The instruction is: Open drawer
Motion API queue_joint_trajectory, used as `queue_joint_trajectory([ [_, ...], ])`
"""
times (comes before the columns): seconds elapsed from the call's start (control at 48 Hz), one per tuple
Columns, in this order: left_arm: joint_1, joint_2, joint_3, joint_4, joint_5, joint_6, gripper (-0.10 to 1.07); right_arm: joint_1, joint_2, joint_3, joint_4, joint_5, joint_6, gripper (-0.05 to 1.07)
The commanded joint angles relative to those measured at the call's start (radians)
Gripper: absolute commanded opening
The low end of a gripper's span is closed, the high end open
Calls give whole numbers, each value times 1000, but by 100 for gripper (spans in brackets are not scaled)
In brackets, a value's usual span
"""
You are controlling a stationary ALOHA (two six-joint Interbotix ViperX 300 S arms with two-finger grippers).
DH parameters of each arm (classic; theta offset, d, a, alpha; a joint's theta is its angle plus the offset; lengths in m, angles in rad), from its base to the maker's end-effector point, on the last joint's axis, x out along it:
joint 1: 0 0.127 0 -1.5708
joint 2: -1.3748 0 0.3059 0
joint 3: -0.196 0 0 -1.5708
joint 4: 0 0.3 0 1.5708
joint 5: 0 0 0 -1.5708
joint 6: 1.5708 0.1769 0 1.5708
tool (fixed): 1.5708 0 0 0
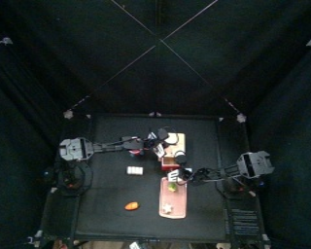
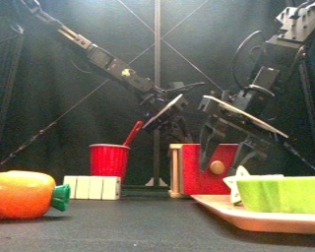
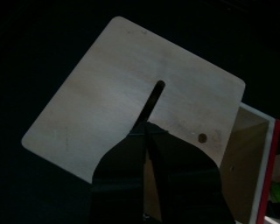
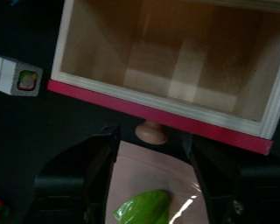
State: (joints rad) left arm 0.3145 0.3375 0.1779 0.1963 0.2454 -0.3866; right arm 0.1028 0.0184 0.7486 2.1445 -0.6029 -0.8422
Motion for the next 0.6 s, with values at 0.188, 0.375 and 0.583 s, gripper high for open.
queue_joint_trajectory([
  [0.188, 3, 12, 11, -2, 21, 2, 43, -11, -12, -15, -3, -18, 12, 69],
  [0.375, 3, 12, 11, -2, 21, 2, 43, -8, -12, -9, -25, -21, 51, 66],
  [0.583, 3, 12, 9, 0, 21, 2, 43, -3, -18, -11, -43, -11, 54, 66],
])
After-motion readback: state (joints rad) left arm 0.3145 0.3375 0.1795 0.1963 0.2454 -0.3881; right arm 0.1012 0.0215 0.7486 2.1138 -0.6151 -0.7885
